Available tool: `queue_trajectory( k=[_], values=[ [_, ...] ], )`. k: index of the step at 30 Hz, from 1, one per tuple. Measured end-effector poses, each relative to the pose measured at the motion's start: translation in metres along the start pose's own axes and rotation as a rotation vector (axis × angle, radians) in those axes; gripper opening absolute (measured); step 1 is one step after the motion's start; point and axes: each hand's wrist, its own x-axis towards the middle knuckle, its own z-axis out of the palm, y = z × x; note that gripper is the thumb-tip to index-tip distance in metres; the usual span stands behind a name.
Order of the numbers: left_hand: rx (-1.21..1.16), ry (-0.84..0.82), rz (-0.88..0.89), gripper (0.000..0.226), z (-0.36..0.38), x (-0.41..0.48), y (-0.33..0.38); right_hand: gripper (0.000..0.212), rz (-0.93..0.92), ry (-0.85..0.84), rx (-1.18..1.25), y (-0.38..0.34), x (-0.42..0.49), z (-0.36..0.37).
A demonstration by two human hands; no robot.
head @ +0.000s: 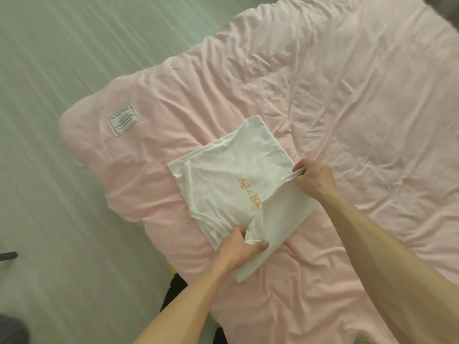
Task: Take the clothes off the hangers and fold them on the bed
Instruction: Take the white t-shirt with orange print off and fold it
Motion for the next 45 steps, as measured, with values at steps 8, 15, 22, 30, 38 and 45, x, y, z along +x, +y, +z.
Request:
queue_trajectory(
  k=[8, 15, 22, 30, 38, 45],
  values=[
    [0.105, -0.067, 0.044, 0.047, -0.016, 0.021, -0.012, 0.030, 0.000, -0.084, -0.297, 0.023, 0.008, 0.015],
    [-0.306, 0.068, 0.007, 0.075, -0.007, 0.010, -0.023, 0.027, -0.008, -0.022, -0.286, 0.059, -0.015, 0.020],
    [-0.106, -0.220, -0.009, 0.090, -0.003, -0.013, -0.008, 0.032, 0.059, -0.009, -0.168, 0.111, -0.044, 0.014],
    [0.477, -0.085, 0.058, 0.036, 0.011, -0.008, 0.019, 0.027, 0.072, 0.036, -0.025, 0.154, -0.071, 0.017],
    [-0.103, 0.102, 0.060, 0.045, 0.031, -0.014, 0.016, 0.021, 0.106, 0.062, 0.146, 0.177, -0.086, 0.022],
    [-0.472, 0.117, 0.005, 0.040, 0.007, -0.016, 0.017, 0.016, 0.098, 0.124, 0.391, 0.134, -0.065, -0.012]
  ],
)
